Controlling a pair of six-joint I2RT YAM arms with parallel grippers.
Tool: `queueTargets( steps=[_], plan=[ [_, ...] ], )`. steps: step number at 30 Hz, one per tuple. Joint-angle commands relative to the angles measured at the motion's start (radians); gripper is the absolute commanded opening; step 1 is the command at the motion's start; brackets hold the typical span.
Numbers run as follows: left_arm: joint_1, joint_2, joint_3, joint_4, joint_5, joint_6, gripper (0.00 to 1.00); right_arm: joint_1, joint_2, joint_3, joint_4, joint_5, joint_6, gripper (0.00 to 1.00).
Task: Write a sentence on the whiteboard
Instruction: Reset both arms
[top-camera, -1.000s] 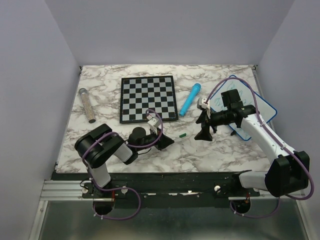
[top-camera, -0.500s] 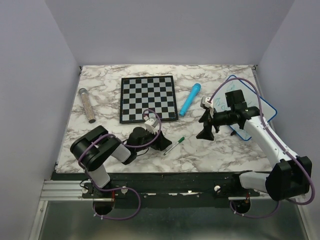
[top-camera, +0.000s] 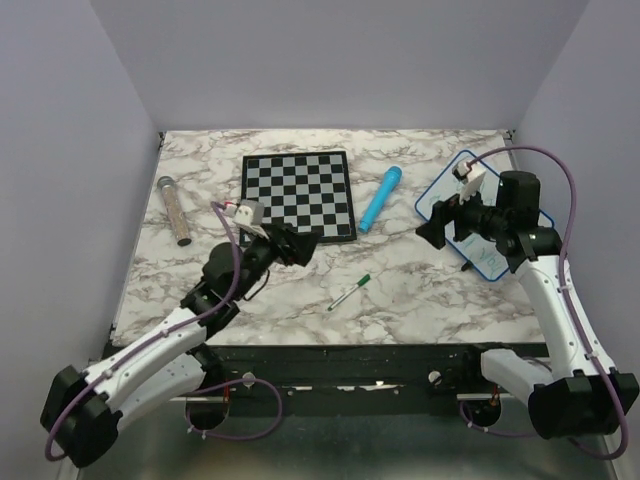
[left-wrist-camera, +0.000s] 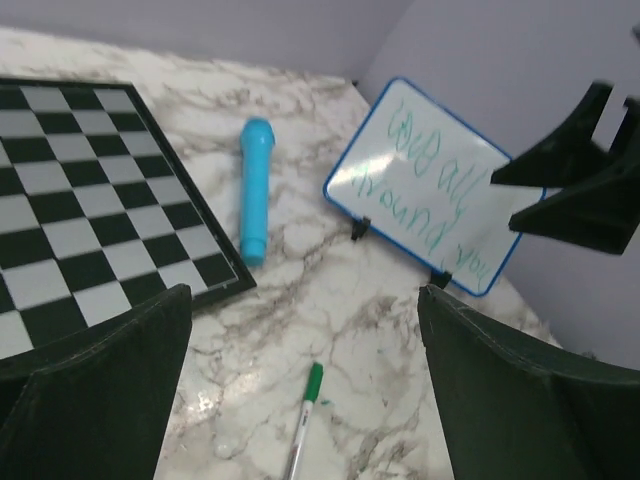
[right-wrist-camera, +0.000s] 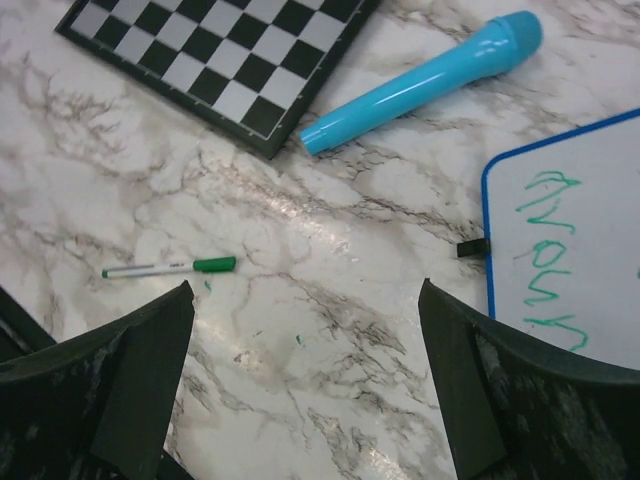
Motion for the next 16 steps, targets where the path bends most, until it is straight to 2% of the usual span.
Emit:
queueTargets(
  steps=[1, 3, 6, 10, 16],
  plan=[
    [0.072, -0.147, 0.166, -0.448, -0.087, 0.071, 0.99, -0.007, -0.057, 0.037, 0.1, 0.255, 0.277, 0.99],
    [0.092, -0.143, 0.285, -0.661, -0.122, 0.146, 0.99, -0.007, -0.111, 0.022, 0.137, 0.293, 0.289, 0.99],
    [0.097, -0.141, 0.373, -0.822, -0.232, 0.255, 0.99, -0.007, -0.143, 0.027, 0.125, 0.36, 0.24, 1.0],
    [0.098, -0.195, 0.366, -0.855, -0.294, 0.312, 0.99, -0.005, -0.171, 0.013, 0.121, 0.434, 0.258, 1.0],
    [0.098, -0.255, 0.314, -0.852, -0.309, 0.303, 0.99, -0.005, -0.2, -0.015, 0.153, 0.397, 0.245, 1.0]
  ],
)
